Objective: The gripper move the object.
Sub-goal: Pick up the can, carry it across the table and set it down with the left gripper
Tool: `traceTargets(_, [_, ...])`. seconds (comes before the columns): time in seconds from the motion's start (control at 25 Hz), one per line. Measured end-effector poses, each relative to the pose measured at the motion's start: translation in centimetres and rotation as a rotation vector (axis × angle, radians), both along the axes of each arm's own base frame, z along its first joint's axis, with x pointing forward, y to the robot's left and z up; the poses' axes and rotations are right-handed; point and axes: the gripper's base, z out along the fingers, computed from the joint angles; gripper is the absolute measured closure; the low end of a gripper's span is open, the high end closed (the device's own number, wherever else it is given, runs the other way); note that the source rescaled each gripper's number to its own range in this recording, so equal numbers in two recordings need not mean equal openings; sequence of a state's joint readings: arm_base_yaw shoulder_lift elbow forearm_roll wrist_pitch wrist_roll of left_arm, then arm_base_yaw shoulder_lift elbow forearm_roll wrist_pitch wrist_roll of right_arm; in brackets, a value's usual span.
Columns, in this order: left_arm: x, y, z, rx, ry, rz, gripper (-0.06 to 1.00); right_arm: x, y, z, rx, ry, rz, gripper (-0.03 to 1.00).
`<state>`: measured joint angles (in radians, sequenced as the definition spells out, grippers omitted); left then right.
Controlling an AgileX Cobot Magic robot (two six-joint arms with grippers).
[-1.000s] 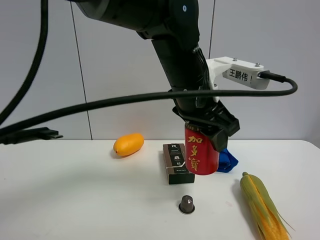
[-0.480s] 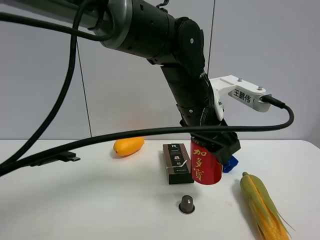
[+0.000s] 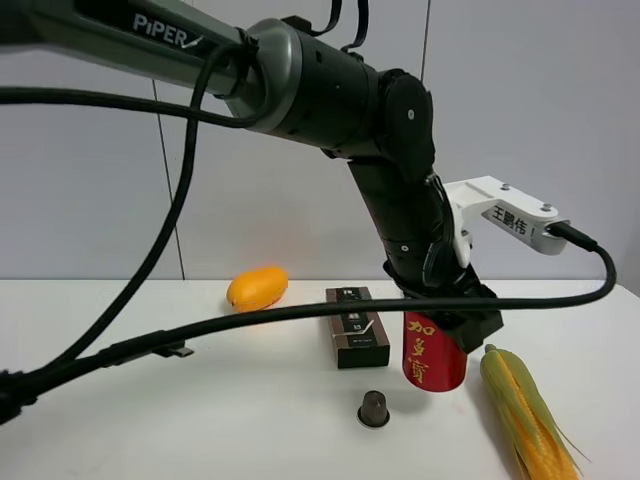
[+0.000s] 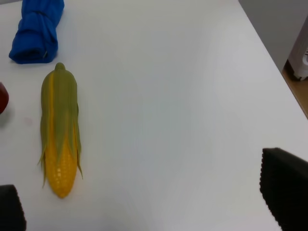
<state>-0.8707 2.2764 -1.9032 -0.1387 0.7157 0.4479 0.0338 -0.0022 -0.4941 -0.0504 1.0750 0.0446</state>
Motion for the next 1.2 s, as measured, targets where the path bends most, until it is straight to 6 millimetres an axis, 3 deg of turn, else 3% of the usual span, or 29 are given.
traceTargets(0.88, [0.4,-1.2,-3.9,0.047,0.015,-0.052,0.92,0.0,0.0,0.0,0.0,0.0,0.0,-0.03])
traceTargets(1.2, [0.4,-1.3,-4.3,0.044,0.017,-0.051,0.92,0.0,0.0,0.0,0.0,0.0,0.0,-0.03])
